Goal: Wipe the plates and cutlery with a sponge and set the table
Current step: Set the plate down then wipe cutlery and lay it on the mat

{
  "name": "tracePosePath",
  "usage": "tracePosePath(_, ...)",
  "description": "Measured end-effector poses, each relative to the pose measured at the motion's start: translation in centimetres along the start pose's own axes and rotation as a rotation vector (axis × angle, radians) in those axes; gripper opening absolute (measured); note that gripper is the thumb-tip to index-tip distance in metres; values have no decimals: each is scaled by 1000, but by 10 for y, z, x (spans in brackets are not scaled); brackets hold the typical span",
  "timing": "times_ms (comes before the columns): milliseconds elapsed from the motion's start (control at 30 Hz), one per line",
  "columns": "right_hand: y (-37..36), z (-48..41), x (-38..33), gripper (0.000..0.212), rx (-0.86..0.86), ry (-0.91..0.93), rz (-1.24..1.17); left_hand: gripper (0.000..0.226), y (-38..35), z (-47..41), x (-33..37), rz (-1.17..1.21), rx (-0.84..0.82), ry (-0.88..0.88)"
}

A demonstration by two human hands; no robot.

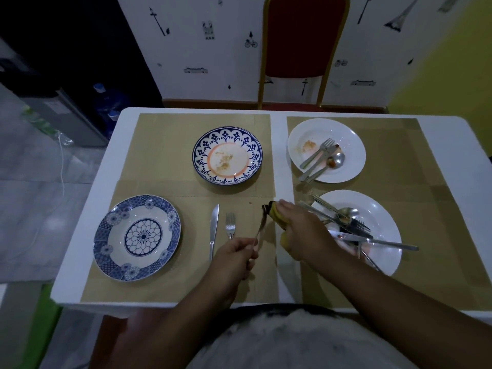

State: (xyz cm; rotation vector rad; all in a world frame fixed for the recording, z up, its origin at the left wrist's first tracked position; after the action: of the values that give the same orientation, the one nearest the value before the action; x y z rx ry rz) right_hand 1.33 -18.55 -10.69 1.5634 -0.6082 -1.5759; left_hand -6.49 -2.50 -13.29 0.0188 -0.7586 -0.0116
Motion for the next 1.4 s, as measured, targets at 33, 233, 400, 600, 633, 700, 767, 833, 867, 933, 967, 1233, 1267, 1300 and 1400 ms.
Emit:
tracePosePath(33, 5, -1, 4, 60, 34, -26, -11, 24, 2, -3, -4, -5, 30, 14)
tracePosePath(233, -3, 18, -36, 68, 35, 287, 54, 20, 4, -16, -17, -65, 120, 10)
tracePosePath(400, -28, 14, -35, 78, -84, 388, 233, 16, 4, -15, -16, -171, 129, -69)
tracePosePath(600, 8, -8, -7, 60, 84, 28, 18, 11, 19, -21, -29, -193, 199, -64)
tracePosePath(633, 12, -6, -3, 58, 111, -12, -21, 11, 19, -22, -30, -210, 196, -65)
tracePosePath(700, 13, -2, -1, 54, 109, -30, -42, 11, 18, -26, -33, -259, 184, -73)
tracePosePath(767, 7, 4, -1, 54, 70, -21, -58, 11, 16, -31, -35, -327, 190, -79)
tracePosePath(833, 1, 10, 1, 54, 39, -21, -79, 13, 12, -38, -34, -411, 192, -102)
tracePosePath(867, 0, 12, 2, 54, 34, -20, -83, 15, 8, -41, -34, -458, 188, -113)
tracePosePath(933, 0, 13, 5, 53, 30, -19, -91, 20, 5, -47, -31, -540, 195, -137)
tracePosePath(967, 1, 12, 7, 53, 23, -21, -92, 21, 5, -49, -29, -580, 213, -156)
tracePosePath(1233, 9, 3, 13, 53, 8, 1, -105, 11, -17, -35, -14, -883, 286, -457)
tracePosePath(1267, 9, 2, 14, 53, 0, 5, -109, 19, -23, -34, -14, -947, 266, -518)
tracePosePath(1300, 9, 2, 15, 53, -8, 12, -113, 30, -29, -33, -16, -1012, 229, -546)
tracePosePath(1400, 8, 1, 18, 53, -38, 23, -126, 60, -40, -31, -22, -1167, 150, -541)
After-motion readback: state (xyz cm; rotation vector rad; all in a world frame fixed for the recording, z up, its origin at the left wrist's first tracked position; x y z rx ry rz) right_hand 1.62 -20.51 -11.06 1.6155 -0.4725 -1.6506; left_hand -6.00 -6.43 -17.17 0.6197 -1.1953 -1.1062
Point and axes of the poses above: each hand's wrist, its own z-axis away from the middle knuckle, its own y-axis out of the back of the hand, x = y × z, the point moved 9 cm from there along -z, towards the middle knuckle, and after that the axes turned 1 degree about x, right-handed, at the moved point
